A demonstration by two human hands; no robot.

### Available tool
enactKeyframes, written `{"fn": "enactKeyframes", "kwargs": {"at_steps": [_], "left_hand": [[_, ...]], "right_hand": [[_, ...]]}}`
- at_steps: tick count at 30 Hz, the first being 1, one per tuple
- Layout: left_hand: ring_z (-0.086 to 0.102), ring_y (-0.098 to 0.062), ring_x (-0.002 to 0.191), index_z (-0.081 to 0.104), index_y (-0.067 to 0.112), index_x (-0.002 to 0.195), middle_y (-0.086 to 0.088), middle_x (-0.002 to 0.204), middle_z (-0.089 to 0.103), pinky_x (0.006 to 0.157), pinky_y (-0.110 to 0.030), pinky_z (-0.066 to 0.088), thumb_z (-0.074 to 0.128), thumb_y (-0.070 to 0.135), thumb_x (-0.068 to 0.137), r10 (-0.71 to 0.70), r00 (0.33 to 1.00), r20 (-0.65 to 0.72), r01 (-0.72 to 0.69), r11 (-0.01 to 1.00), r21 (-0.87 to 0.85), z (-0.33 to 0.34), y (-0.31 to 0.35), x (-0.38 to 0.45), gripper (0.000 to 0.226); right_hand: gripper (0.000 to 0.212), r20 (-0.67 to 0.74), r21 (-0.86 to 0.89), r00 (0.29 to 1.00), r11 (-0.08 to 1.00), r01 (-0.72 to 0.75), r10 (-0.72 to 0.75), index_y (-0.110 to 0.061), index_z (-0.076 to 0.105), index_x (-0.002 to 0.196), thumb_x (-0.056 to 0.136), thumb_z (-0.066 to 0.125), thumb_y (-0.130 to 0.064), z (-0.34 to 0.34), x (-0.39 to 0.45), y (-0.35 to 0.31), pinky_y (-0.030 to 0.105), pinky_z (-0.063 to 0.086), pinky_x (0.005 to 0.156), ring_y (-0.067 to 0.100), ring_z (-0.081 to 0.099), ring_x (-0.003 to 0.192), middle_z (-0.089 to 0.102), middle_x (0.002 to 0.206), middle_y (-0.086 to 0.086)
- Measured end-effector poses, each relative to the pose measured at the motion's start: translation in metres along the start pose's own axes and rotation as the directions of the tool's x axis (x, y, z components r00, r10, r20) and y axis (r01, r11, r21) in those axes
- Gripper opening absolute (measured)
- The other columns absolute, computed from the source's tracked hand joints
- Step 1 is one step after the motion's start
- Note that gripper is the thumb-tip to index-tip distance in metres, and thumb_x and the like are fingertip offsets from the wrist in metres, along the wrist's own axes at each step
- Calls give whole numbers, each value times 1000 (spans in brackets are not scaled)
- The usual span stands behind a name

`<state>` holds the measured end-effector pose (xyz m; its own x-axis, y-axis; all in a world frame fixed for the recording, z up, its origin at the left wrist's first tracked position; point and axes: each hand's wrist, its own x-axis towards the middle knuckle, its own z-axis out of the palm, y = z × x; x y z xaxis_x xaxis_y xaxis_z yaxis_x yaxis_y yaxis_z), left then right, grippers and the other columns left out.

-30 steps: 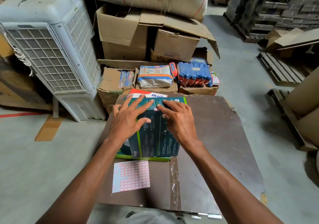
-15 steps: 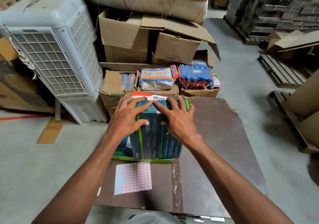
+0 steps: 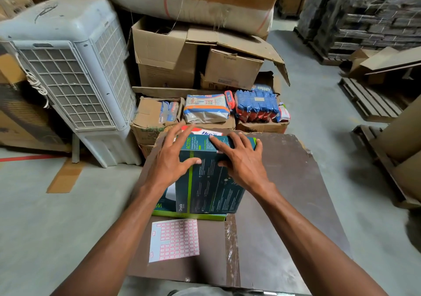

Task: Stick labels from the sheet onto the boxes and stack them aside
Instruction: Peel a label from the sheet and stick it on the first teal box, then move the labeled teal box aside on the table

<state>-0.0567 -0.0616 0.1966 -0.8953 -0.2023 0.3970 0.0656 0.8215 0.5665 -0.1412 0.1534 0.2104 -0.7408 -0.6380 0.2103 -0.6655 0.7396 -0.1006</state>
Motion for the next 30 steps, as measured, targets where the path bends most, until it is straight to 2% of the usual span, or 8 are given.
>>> {"fn": "enactKeyframes", "kwargs": {"at_steps": [3, 6, 12, 17, 19, 22, 26, 30], "left_hand": [[17, -12, 154, 11, 46, 159, 13, 166, 14, 121, -44, 29, 92, 36, 71, -120, 992, 28, 123, 978, -166, 4, -4, -5, 120], [20, -4, 146, -3, 51, 157, 19, 164, 15, 118, -41, 28, 95, 31, 67, -199, 966, 167, 235, 944, -233, 7, -2, -12, 135], [30, -25, 149, -2, 50, 158, 2, 165, 26, 111, -50, 39, 85, 42, 78, -121, 990, 73, 128, 988, -92, 9, 19, -9, 118], [42, -28, 138, -8, 57, 154, 0, 150, 41, 103, -61, 47, 82, 48, 79, -45, 994, 103, 51, 997, -56, 29, 35, -8, 118], [47, -25, 128, -10, 53, 155, 0, 139, 45, 103, -55, 46, 82, 49, 78, 21, 993, 117, -19, 1000, -21, 39, 43, -11, 120], [47, -23, 127, -9, 47, 158, 1, 139, 48, 109, -45, 39, 83, 51, 76, 72, 990, 120, -71, 997, -11, 56, 58, -16, 123], [43, -16, 137, 1, 48, 159, 8, 151, 44, 116, -41, 36, 85, 50, 75, 135, 968, 211, -119, 989, -88, 69, 58, -24, 118], [47, -14, 126, -1, 55, 156, 10, 145, 47, 106, -38, 40, 78, 57, 79, 133, 946, 296, -126, 991, -42, 75, 45, -37, 110]], "right_hand": [[80, -21, 27, 1000, 1000, 2, -1, -55, 22, 154, 93, 70, -35, 1, -3, 8, 68, 26, 108, 35, 30, 146, 35, 157, 10], [82, -58, 63, 998, 998, 24, -20, -55, 24, 154, 92, 72, -31, 3, -7, 13, 65, 28, 108, 34, 32, 144, 37, 156, 9], [91, 27, 189, 997, 979, -71, 67, -55, 14, 156, 91, 70, -27, -3, -5, 22, 77, 18, 112, 34, 18, 152, 25, 162, 5], [69, 164, 554, 957, 780, -291, 240, -67, 14, 149, 85, 38, -64, -18, 1, 24, 78, 5, 114, 36, 7, 156, 21, 168, -4], [66, 218, 589, 903, 687, -425, 371, -65, 31, 145, 84, 19, -88, -15, 4, 26, 75, -3, 115, 34, 7, 157, 28, 166, -4], [103, 344, 486, 769, 598, -637, 539, -42, 57, 130, 65, 6, -104, -6, 4, 37, 72, -12, 112, 41, 3, 155, 34, 160, 7], [71, 433, 398, 653, 518, -757, 622, -28, 64, 121, 85, 31, -79, -10, -8, 56, 67, -19, 113, 35, 9, 153, 40, 154, 14], [43, 493, 414, 571, 401, -817, 656, -26, 68, 112, 86, 53, -56, -10, -28, 73, 63, -10, 119, 38, 18, 146, 40, 143, 15]]}}
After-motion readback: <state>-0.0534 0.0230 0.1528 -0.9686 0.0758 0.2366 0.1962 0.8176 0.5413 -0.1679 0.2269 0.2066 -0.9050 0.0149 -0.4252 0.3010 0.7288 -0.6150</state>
